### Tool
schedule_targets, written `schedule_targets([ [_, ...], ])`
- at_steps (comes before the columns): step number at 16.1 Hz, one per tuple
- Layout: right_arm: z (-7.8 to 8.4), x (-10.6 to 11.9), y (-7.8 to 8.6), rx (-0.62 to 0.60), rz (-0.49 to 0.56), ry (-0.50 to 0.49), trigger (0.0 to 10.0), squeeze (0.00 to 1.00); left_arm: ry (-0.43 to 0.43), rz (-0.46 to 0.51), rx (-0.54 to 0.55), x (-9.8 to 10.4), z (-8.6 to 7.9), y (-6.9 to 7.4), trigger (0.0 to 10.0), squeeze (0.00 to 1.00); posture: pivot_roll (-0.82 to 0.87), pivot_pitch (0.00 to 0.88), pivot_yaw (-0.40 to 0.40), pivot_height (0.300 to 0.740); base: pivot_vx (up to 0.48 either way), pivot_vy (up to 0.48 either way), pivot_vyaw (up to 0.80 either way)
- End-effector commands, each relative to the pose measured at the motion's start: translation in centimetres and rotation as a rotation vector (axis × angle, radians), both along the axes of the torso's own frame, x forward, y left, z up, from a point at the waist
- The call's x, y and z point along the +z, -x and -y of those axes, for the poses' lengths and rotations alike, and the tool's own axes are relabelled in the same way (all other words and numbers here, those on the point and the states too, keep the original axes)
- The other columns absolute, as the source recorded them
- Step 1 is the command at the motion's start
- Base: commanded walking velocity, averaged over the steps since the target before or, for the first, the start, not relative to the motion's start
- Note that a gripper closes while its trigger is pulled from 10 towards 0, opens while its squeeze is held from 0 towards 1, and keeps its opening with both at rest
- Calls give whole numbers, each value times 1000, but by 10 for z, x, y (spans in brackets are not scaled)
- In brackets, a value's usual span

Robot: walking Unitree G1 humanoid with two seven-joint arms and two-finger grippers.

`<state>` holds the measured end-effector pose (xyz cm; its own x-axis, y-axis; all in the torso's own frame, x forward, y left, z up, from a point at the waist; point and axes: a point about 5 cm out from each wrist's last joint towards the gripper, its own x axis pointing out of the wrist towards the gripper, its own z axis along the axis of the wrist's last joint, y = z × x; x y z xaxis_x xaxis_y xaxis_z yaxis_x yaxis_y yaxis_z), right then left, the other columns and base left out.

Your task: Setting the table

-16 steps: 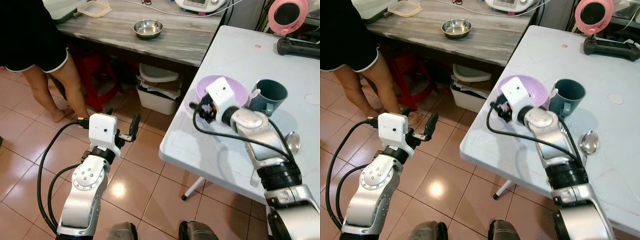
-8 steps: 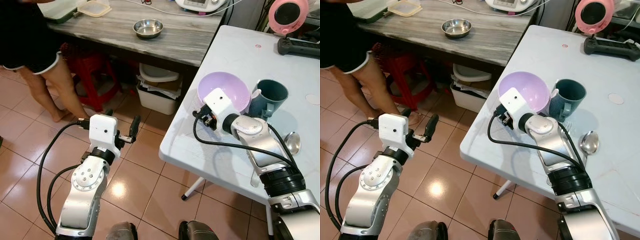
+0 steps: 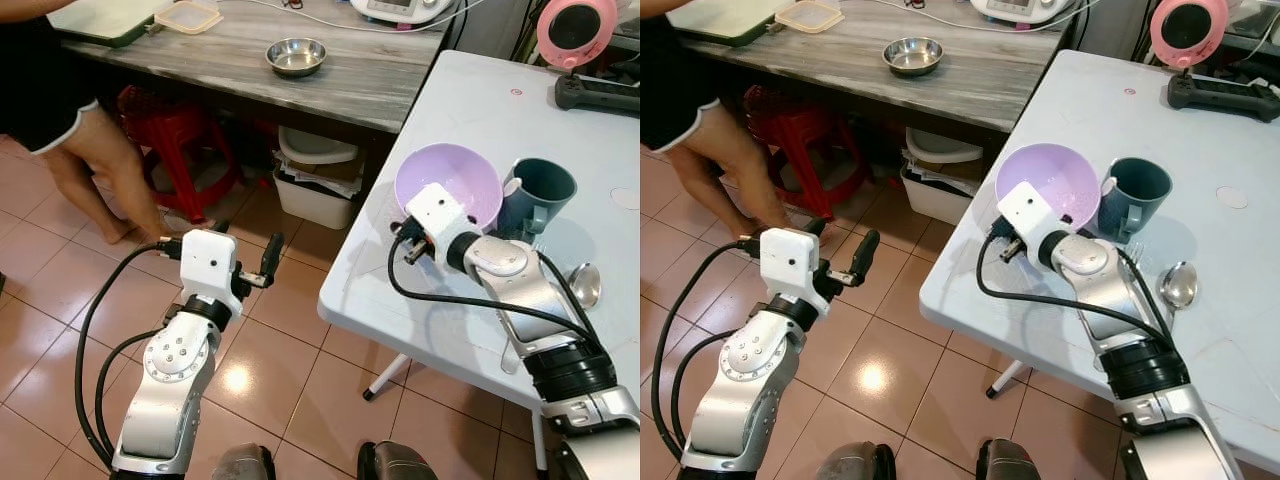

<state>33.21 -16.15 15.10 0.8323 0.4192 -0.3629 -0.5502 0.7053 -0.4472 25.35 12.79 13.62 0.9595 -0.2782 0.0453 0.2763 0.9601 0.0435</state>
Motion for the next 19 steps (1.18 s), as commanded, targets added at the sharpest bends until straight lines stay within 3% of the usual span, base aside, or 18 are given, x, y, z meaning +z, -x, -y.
schedule_targets([
  [1, -2, 5, 1, 20, 33, 2, 0, 0, -4, -3, 12, 1, -2, 1, 10000, 0, 11, 120, 47, 740, 0, 0, 0],
  [10, -4, 8, 5, 21, 101, -14, 0, 0, -7, -24, 43, -3, -4, 0, 10000, 0, 3, 120, 43, 740, 0, 0, 0],
  [11, -3, 10, 6, 6, 125, -30, 0, 0, -4, -31, 52, -4, -5, 0, 10000, 0, 3, 118, 43, 740, 0, 0, 0],
  [12, -3, 19, 9, -20, 229, -89, 0, 0, -12, -29, 58, -4, -6, 1, 10000, 0, 4, 112, 46, 740, 0, 480, 0],
  [13, -4, 21, 10, -28, 250, -103, 0, 0, -17, -28, 60, -4, -7, 2, 10000, 0, 4, 111, 47, 740, 0, 480, 0],
  [14, -7, 31, 15, -40, 337, -162, 0, 0, -28, -26, 64, -5, -7, 2, 10000, 0, 4, 108, 46, 740, 0, 480, 0],
  [16, -10, 35, 21, -51, 384, -213, 0, 0, -43, -18, 65, -6, -8, 2, 10000, 0, -2, 94, 48, 740, 0, 480, 0],
  [17, -10, 37, 26, -78, 417, -260, 745, 0, -45, -16, 63, -6, -7, 0, 10000, 0, -5, 88, 45, 740, 0, 480, 0],
  [18, -10, 38, 31, -108, 431, -305, 3608, 0, -45, -16, 61, -6, -6, -1, 10000, 0, -6, 81, 44, 740, 0, 480, 0],
  [19, -11, 34, 37, -141, 441, -343, 10000, 0, -43, -19, 67, -7, -7, -3, 10000, 0, -7, 74, 48, 740, 0, 480, 0],
])
